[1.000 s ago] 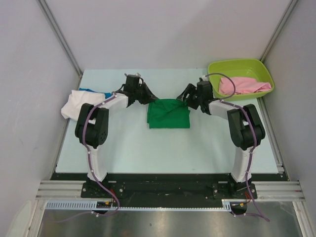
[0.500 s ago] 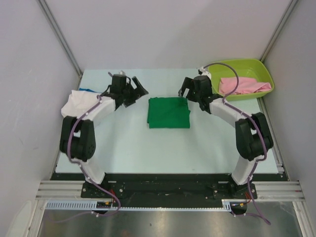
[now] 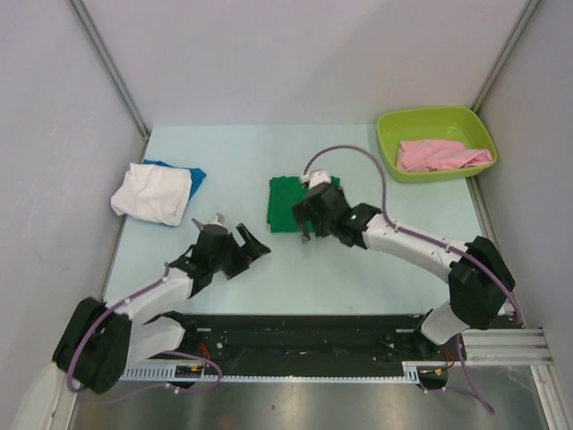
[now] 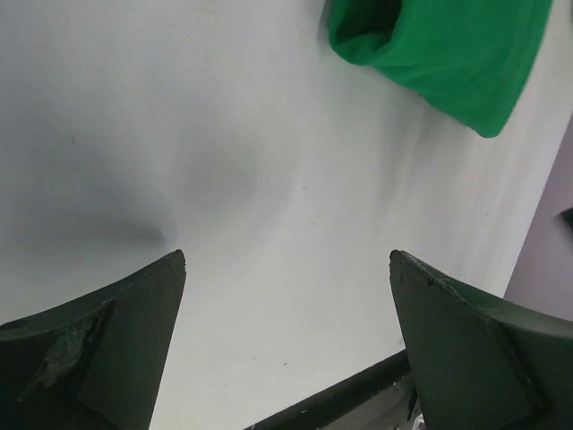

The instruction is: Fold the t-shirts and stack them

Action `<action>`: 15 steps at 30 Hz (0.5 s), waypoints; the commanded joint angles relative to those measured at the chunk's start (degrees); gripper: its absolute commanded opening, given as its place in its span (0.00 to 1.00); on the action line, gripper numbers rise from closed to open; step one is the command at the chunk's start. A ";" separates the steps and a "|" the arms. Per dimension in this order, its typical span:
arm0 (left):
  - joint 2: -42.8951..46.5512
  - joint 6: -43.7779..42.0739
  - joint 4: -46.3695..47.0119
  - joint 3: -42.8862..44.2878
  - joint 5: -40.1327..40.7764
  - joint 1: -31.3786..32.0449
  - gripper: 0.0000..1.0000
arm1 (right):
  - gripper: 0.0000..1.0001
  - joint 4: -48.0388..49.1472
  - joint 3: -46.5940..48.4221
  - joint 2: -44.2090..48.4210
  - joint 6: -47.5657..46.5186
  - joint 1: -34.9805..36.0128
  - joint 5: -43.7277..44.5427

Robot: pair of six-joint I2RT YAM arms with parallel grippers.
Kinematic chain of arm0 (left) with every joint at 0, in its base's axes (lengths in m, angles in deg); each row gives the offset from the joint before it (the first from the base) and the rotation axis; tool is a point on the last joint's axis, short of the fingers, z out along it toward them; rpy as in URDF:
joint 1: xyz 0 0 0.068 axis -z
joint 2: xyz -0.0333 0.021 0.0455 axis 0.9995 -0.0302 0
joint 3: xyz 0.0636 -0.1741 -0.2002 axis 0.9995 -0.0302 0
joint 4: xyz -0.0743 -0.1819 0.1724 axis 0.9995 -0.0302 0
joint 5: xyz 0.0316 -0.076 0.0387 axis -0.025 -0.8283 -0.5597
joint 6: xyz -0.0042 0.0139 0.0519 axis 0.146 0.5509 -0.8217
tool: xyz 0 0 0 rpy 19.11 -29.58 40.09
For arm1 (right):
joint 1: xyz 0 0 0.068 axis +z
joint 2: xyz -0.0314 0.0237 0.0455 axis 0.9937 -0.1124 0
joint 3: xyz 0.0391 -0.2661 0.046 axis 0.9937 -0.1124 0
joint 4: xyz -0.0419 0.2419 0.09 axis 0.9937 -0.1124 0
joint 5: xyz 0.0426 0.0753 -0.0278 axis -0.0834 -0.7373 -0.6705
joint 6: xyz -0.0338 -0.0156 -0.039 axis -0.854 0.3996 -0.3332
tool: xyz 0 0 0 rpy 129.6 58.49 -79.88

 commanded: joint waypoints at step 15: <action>17.02 -5.08 -14.58 -0.05 -1.80 -14.82 1.00 | 1.00 19.02 -9.12 -19.57 -44.07 27.32 46.13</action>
